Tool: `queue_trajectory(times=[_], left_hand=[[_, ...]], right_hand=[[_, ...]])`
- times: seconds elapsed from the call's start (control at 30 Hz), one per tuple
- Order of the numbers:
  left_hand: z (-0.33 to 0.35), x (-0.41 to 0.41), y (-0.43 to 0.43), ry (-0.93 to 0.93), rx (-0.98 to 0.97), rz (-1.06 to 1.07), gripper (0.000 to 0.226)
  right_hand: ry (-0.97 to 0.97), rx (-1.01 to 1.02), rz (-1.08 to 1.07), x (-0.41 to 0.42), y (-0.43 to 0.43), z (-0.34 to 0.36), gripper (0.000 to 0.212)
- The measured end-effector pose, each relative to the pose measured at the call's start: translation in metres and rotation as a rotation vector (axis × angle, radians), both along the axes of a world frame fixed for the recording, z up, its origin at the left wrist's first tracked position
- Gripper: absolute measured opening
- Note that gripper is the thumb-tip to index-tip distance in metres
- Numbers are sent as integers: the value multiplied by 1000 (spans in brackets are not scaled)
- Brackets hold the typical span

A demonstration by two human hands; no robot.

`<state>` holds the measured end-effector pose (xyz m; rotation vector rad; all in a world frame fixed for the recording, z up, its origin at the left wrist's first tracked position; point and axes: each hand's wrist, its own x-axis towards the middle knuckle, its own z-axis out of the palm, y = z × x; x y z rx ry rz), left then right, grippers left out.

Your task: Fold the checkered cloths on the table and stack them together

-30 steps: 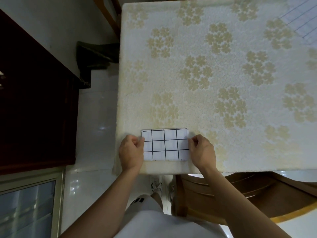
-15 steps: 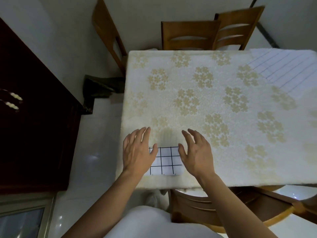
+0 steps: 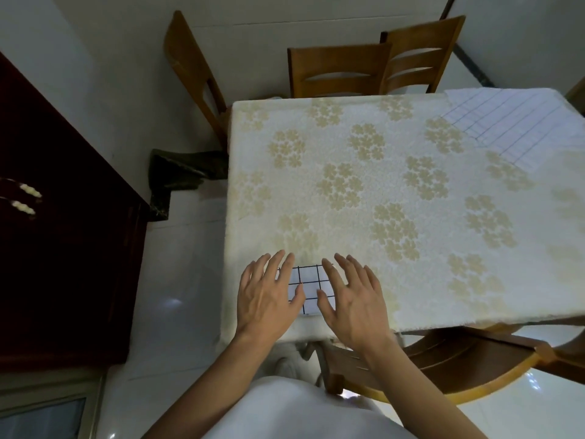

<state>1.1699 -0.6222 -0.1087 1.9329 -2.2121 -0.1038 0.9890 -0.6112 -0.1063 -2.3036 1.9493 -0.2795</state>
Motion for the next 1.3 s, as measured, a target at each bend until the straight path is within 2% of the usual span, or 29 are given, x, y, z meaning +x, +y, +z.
queue_trajectory(times=[0.27, 0.5, 0.73, 0.93, 1.17, 1.3], left_hand=[[-3, -15, -1, 50, -8, -135, 58], [-3, -57, 3, 103, -8, -343, 56], [2, -130, 18, 83, 6, -582, 56], [0, -200, 42, 139, -3, -755, 52], [7, -296, 84, 132, -13, -856, 56], [4, -363, 109, 109, 32, -813, 58]], right_hand=[[28, 29, -157, -14, 27, 0, 58], [50, 55, -398, -54, 70, -1, 57], [32, 21, -652, -103, 127, 6, 55], [13, 31, -837, -151, 181, 1, 55], [-32, 36, -946, -229, 228, -8, 58], [-61, 54, -951, -296, 256, -11, 59]])
